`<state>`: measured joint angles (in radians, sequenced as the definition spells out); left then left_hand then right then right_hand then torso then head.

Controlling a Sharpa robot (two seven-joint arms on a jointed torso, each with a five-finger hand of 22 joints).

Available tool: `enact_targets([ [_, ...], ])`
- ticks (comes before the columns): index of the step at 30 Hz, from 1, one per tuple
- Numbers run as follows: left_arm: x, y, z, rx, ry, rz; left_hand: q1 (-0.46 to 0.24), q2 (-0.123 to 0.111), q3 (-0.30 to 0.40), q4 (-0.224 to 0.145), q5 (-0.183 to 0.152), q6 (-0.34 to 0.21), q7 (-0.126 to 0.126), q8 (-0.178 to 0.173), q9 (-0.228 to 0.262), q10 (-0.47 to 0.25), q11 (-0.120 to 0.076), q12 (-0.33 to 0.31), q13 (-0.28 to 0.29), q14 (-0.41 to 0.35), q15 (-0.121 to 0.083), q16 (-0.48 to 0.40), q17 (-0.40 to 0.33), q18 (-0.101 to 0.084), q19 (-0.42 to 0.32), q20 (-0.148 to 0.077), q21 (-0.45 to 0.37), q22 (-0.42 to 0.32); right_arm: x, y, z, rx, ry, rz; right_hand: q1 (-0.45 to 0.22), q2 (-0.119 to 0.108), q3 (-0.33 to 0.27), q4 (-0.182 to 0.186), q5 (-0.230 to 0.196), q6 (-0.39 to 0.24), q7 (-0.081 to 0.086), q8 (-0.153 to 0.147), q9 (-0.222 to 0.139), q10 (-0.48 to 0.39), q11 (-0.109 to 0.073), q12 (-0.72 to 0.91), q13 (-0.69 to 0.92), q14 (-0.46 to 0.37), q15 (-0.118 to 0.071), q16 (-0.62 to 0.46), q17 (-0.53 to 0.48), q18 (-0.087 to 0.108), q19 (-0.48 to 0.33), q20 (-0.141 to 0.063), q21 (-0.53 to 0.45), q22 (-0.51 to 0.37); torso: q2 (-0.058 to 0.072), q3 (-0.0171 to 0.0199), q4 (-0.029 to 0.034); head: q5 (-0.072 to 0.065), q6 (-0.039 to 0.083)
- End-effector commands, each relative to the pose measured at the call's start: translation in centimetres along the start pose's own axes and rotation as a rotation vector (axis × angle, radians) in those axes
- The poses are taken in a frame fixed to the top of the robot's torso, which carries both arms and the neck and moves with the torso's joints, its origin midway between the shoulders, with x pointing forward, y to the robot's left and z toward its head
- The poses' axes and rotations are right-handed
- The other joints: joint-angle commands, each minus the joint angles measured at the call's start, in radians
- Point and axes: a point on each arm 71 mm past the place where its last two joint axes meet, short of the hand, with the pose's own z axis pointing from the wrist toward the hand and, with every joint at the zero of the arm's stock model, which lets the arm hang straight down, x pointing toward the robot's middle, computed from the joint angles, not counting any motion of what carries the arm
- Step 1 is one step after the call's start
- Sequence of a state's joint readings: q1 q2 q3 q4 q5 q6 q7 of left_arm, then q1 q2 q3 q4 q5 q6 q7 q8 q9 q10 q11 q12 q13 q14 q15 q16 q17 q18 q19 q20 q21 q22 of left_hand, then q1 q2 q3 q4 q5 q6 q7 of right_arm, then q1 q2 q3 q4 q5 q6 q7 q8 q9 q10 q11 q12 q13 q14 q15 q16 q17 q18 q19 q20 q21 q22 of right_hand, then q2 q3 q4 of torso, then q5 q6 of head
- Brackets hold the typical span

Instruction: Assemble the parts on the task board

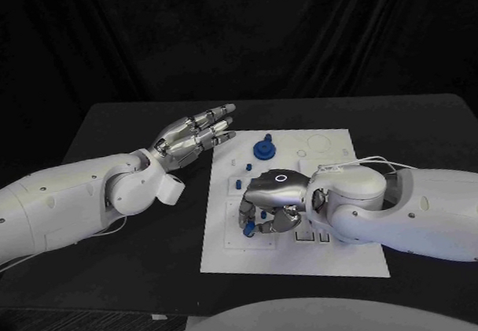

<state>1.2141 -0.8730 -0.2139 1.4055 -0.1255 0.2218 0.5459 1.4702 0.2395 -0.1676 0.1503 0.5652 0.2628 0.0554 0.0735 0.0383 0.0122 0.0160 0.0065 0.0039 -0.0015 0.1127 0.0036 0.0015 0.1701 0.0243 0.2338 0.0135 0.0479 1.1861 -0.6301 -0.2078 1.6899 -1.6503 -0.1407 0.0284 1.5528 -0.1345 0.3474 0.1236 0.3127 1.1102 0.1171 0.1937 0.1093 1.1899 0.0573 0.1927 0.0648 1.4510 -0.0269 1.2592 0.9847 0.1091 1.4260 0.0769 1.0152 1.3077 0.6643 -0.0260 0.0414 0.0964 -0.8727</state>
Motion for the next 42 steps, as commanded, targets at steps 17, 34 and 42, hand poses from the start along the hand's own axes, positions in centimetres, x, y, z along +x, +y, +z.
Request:
enact_targets([
  [17, 0.19, 0.24, 0.05, -0.005, 0.02, -0.016, -0.002, 0.014, 0.003, -0.006, 0.004, -0.002, 0.0, 0.003, 0.0, -0.001, 0.004, -0.002, 0.001, 0.001, 0.009, -0.004, -0.001, 0.01, -0.001, 0.007, 0.001, -0.001, 0.14, -0.23, -0.25, 0.041, 0.01, -0.075, -0.009, 0.006, 0.001, -0.004, 0.001, 0.003, 0.001, 0.002, 0.065, 0.012, -0.001, -0.006, 0.002, 0.002, 0.002, -0.003, -0.009, -0.009, 0.001, 0.0, -0.01, 0.131, 0.0, -0.0005, -0.0002, 0.001, 0.0],
  [34, 0.22, 0.31, 0.03, -0.011, 0.022, -0.018, -0.003, 0.015, 0.004, -0.006, 0.004, -0.003, 0.0, 0.003, 0.0, -0.001, 0.005, -0.002, 0.001, 0.001, 0.01, -0.004, -0.001, 0.01, -0.001, 0.008, 0.001, -0.001, 0.23, 0.13, 0.19, 0.033, 0.028, -0.083, -0.018, 0.004, 0.003, -0.01, -0.006, -0.02, 0.006, -0.013, 0.066, 0.007, 0.003, -0.015, 0.003, -0.005, 0.005, -0.012, -0.022, -0.006, -0.007, 0.001, -0.028, 0.127, 0.0, -0.0006, 0.0003, -0.001, 0.0],
  [42, 0.25, 0.37, 0.11, -0.015, 0.025, -0.019, -0.004, 0.017, 0.005, -0.006, 0.003, -0.003, 0.001, 0.003, 0.0, -0.001, 0.005, -0.002, 0.001, 0.001, 0.012, -0.004, -0.001, 0.01, -0.001, 0.008, 0.001, -0.001, 0.22, 0.43, 0.46, 0.019, 0.029, -0.084, -0.03, 0.003, 0.003, -0.01, -0.028, -0.036, 0.011, -0.025, 0.066, 0.001, 0.007, -0.022, 0.004, -0.008, 0.009, -0.015, -0.024, -0.006, -0.01, 0.005, -0.031, 0.126, 0.0, -0.0002, -0.0001, -0.003, 0.0],
])
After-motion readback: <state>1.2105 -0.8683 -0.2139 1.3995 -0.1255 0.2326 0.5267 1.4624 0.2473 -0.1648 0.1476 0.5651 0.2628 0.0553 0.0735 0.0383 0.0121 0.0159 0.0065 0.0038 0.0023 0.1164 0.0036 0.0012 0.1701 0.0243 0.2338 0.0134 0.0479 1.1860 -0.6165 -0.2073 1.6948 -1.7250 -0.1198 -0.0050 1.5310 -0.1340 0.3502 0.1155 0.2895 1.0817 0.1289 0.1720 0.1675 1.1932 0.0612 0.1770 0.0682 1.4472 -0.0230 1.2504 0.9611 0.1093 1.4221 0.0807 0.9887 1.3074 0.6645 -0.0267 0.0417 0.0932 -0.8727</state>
